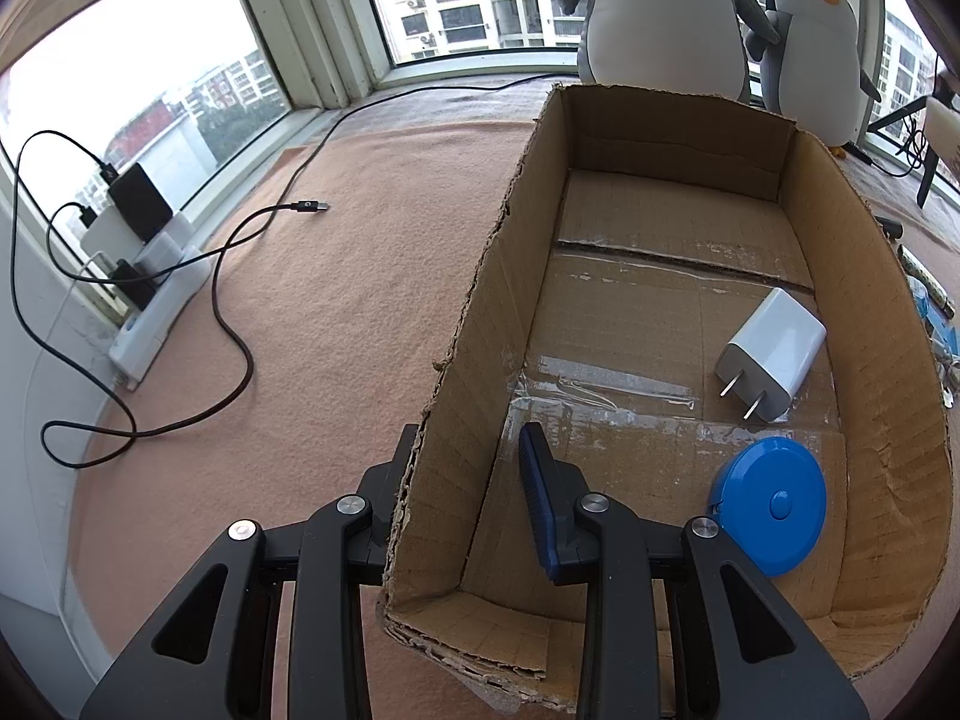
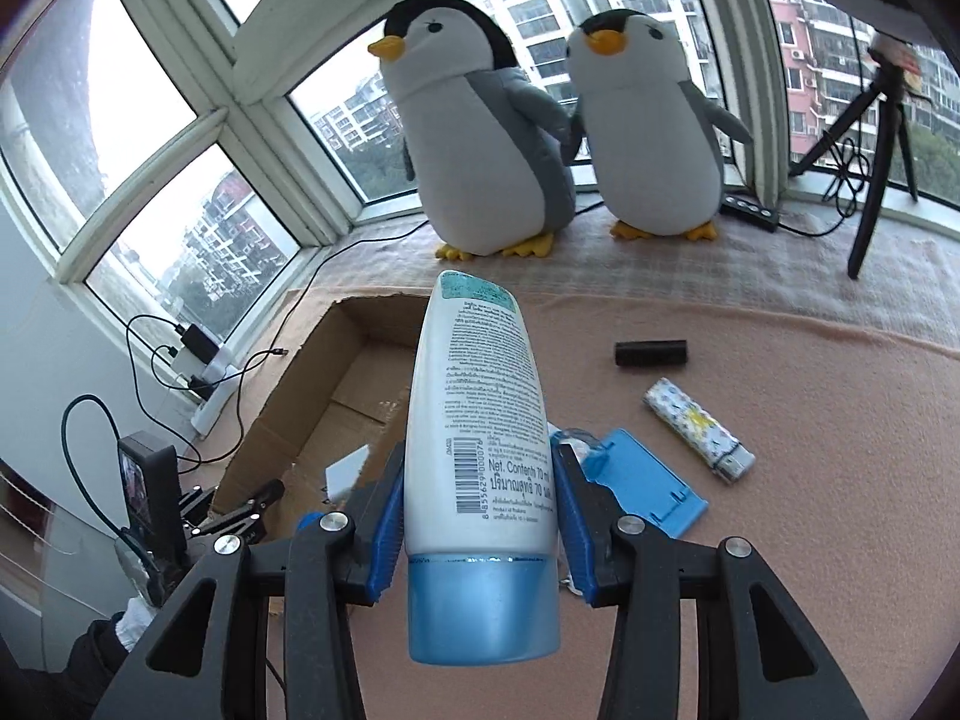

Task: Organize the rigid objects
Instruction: 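Lift the lotion tube into the box and open the right gripper, then move the right gripper back toward the remaining items near the cable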

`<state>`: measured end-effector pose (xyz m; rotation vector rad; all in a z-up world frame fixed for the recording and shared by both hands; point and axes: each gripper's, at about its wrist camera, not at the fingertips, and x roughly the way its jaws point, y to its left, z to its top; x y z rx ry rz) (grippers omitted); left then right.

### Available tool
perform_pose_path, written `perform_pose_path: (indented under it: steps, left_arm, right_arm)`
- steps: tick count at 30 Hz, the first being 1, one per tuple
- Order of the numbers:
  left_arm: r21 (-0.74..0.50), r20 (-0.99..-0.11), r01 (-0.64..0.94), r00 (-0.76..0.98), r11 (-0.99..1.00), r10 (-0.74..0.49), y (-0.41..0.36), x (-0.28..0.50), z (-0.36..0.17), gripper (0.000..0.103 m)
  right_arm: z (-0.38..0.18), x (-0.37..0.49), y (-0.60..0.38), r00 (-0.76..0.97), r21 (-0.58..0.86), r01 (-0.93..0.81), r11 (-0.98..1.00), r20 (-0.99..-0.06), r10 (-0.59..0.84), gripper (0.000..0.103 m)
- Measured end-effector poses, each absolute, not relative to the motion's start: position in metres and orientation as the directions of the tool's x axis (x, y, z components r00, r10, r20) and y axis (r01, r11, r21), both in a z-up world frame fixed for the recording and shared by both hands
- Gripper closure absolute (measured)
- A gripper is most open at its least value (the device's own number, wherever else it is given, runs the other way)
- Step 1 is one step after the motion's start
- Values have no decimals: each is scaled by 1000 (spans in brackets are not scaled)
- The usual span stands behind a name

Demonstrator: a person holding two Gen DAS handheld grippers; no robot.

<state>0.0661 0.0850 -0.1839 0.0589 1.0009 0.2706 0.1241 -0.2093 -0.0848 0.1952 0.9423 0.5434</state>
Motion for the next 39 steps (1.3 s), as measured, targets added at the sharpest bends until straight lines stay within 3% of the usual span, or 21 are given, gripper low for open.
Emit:
perform_pose_path:
  steps: [23, 26, 27, 28, 39]
  left_arm:
    - [120, -823, -183, 531, 976, 201, 89, 66, -184, 75]
    - [122, -823, -183, 531, 976, 202, 89, 65, -184, 75]
    - [123, -823, -182, 531, 976, 203, 88, 65, -184, 75]
    - [125, -822, -181, 532, 975, 204, 88, 65, -184, 75]
    - [132, -820, -179, 533, 975, 209, 89, 65, -184, 75]
  right_arm:
    - [-93, 155, -60, 412, 256, -490, 833, -775, 480, 62]
    - [-93, 162, -53, 445, 236, -477, 847, -765, 464, 56]
    - [-93, 164, -53, 441, 242, -473, 847, -768, 465, 44]
    - [-93, 166, -53, 438, 248, -468, 848, -768, 467, 38]
    - [-81, 163, -87, 455, 276, -429, 860, -757, 470, 38]
